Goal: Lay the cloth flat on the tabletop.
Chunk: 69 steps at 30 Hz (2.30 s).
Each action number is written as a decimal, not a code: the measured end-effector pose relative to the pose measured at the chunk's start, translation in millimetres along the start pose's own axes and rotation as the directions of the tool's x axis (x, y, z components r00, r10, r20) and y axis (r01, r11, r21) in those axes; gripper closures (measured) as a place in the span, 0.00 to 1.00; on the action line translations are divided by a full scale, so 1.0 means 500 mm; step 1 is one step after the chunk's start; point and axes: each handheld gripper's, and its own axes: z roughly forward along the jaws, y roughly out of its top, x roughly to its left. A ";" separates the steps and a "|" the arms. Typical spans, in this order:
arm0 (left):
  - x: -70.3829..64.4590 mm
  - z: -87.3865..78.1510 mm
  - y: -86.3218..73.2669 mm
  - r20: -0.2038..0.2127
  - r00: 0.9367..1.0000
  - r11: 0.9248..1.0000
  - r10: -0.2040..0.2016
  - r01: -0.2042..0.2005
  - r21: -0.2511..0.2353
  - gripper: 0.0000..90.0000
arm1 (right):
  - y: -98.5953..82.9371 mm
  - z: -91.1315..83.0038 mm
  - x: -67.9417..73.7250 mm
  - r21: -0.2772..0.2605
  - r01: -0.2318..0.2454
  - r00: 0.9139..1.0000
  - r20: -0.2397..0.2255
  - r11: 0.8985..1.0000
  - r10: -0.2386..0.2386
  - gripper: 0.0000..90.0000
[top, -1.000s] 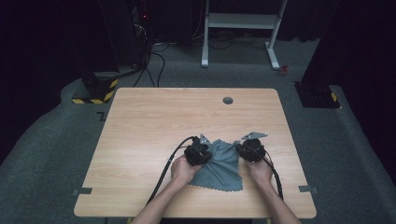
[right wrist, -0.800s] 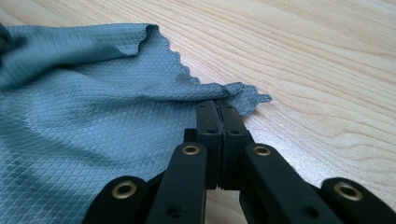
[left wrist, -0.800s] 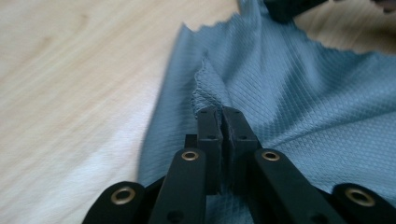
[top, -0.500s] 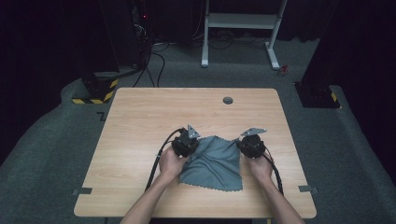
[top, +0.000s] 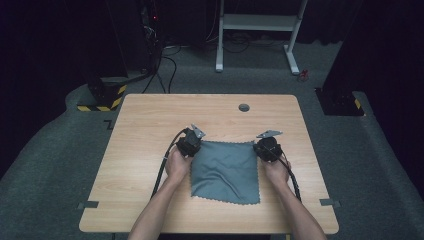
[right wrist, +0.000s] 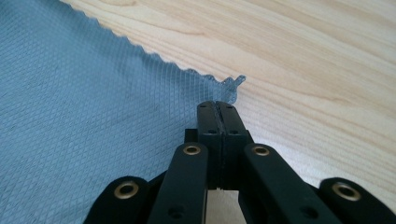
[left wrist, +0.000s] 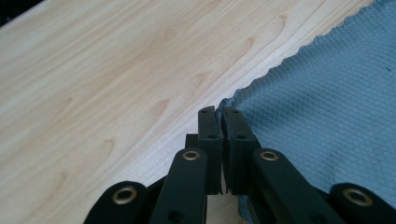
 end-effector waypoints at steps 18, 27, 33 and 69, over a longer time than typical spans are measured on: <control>0.026 0.021 -0.018 -0.046 0.995 0.996 -0.083 0.085 0.039 0.64 | 0.013 0.026 -0.003 0.038 -0.009 0.999 0.042 0.999 0.008 0.92; 0.018 -0.034 -0.062 0.117 0.984 0.991 -0.131 0.132 0.003 0.58 | -0.017 -0.036 0.034 -0.045 0.027 0.997 -0.070 0.999 -0.030 0.85; -0.022 -0.102 -0.107 0.260 0.960 0.993 -0.104 0.116 -0.031 0.57 | -0.066 -0.076 0.058 -0.056 0.033 0.988 -0.147 0.998 -0.041 0.85; -0.128 -0.214 -0.235 0.324 0.945 0.999 -0.042 0.046 -0.003 0.99 | -0.249 -0.200 0.135 -0.077 0.136 0.969 -0.196 0.988 -0.149 0.99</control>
